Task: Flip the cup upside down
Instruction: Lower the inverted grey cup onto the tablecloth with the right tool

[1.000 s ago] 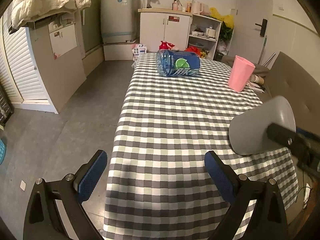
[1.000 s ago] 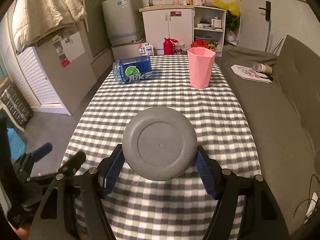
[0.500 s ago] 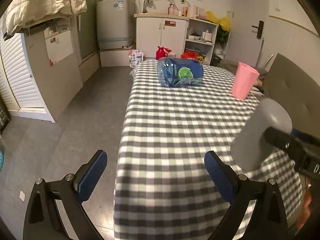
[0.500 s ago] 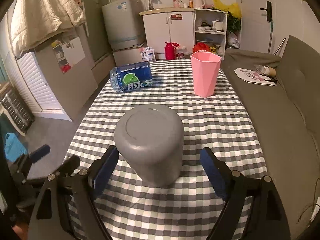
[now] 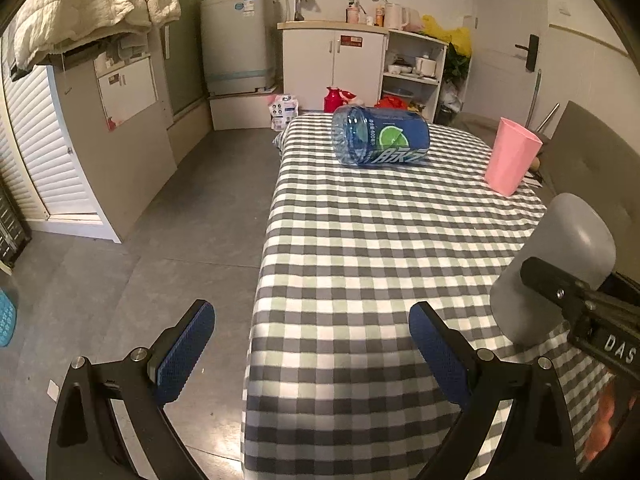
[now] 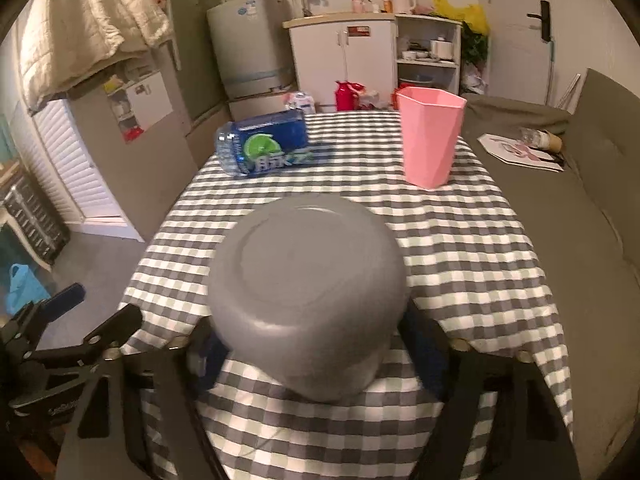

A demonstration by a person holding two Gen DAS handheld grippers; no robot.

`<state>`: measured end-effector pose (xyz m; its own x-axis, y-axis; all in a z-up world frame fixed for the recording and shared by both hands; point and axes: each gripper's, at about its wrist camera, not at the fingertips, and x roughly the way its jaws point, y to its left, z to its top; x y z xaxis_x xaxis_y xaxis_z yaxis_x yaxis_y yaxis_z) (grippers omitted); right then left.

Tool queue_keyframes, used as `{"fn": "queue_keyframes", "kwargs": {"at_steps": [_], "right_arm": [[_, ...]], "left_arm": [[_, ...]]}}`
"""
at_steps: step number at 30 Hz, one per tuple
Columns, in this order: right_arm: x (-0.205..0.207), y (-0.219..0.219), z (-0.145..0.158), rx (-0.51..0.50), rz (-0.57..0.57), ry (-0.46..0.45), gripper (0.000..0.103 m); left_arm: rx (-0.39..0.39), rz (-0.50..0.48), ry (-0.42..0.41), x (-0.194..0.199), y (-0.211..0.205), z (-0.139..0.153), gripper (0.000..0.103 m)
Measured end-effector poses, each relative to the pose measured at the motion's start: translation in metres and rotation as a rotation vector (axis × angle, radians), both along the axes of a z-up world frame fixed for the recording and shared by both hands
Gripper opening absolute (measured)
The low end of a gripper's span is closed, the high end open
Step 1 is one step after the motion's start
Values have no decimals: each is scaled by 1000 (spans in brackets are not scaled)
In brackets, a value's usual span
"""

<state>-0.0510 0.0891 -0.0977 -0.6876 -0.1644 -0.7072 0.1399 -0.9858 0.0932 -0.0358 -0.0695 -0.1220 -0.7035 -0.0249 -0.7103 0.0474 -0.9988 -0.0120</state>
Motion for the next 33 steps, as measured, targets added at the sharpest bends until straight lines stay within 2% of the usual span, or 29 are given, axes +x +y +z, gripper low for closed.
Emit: {"fn": "queue_keyframes", "kwargs": {"at_steps": [4,7,11,23,25,27,33], "right_arm": [[-8,-2,3,-27,7,12,73],[-21,-7,7,-10,8,29,73],[-37,-12,2,6,0,-1,73],[-33,-9,2,-5,-11,-3,73],[-29,-7,8,-16,-13,19,74],[-24,-6,18,-15,-10,37,79],[-5,6,61,-34,-10,113,80]], "left_arm": [[-5,15,13,-6,-2,3,100],[-5,26,21,-9,-5,5,100],[-9,31,22,-13,-6,5,100],[-16,26,18,-13,-2,7,100],[-19,26,22,-10,0,11,100],[-22,27,26,-7,2,17,100],[-26,30,62,3,14,47,100]]}}
